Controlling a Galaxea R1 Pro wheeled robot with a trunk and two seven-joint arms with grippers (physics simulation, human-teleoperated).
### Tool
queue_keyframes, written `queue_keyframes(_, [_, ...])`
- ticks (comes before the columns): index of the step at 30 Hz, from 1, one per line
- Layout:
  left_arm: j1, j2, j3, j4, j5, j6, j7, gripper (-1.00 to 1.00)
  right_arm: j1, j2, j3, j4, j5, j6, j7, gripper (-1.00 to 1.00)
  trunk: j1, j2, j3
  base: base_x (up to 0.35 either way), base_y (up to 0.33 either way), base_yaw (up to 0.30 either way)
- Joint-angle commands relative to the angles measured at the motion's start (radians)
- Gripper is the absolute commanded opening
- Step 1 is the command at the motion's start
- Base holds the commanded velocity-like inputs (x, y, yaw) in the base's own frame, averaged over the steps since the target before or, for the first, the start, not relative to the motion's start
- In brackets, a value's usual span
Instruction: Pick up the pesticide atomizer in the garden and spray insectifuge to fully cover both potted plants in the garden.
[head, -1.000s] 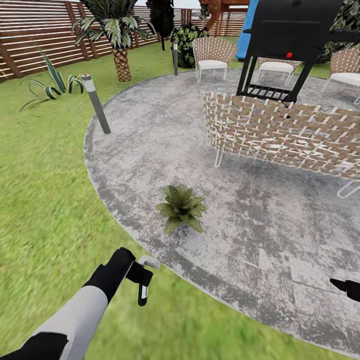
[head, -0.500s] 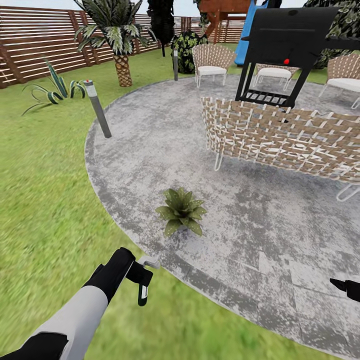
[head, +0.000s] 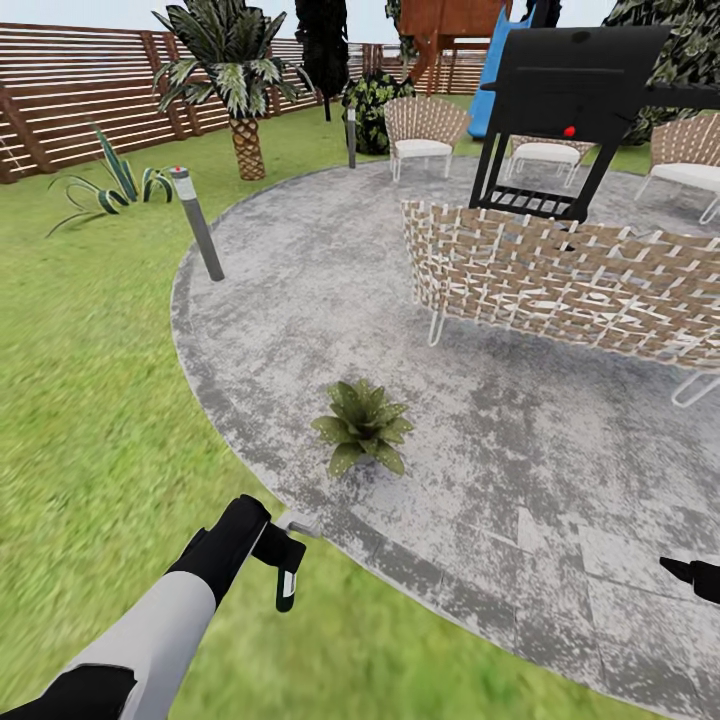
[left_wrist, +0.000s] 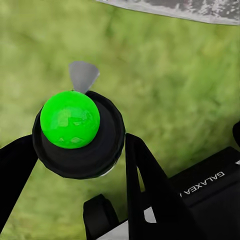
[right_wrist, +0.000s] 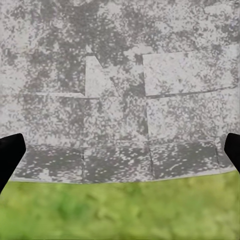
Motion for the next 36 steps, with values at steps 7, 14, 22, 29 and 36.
queue_keyframes(7, [0.000, 0.000, 0.000, -0.001, -0.010, 0.002, -0.009, -1.00, -0.001, 0.000, -0.003, -0.003, 0.010, 0.002, 0.010, 1.00, 0.000, 0.000, -0.001, 0.000, 0.000, 0.000])
queue_keyframes(14, [0.000, 0.000, 0.000, -0.001, -0.010, 0.002, -0.009, -1.00, -0.001, 0.000, -0.004, -0.004, 0.010, 0.002, 0.011, 1.00, 0.000, 0.000, 0.002, 0.000, 0.000, 0.000])
queue_keyframes(22, [0.000, 0.000, 0.000, -0.001, -0.010, 0.002, -0.009, -1.00, -0.001, 0.000, -0.005, -0.004, 0.010, 0.001, 0.012, 1.00, 0.000, 0.000, 0.014, 0.000, 0.000, 0.000])
queue_keyframes(29, [0.000, 0.000, 0.000, -0.001, -0.010, 0.002, -0.009, -1.00, -0.001, 0.000, -0.005, -0.004, 0.010, 0.002, 0.011, 1.00, 0.000, 0.000, 0.025, 0.000, 0.000, 0.000])
queue_keyframes(36, [0.000, 0.000, 0.001, -0.001, -0.010, 0.002, -0.009, -1.00, -0.001, 0.000, -0.004, -0.002, 0.010, 0.002, 0.011, 1.00, 0.000, 0.000, 0.035, 0.000, 0.000, 0.000])
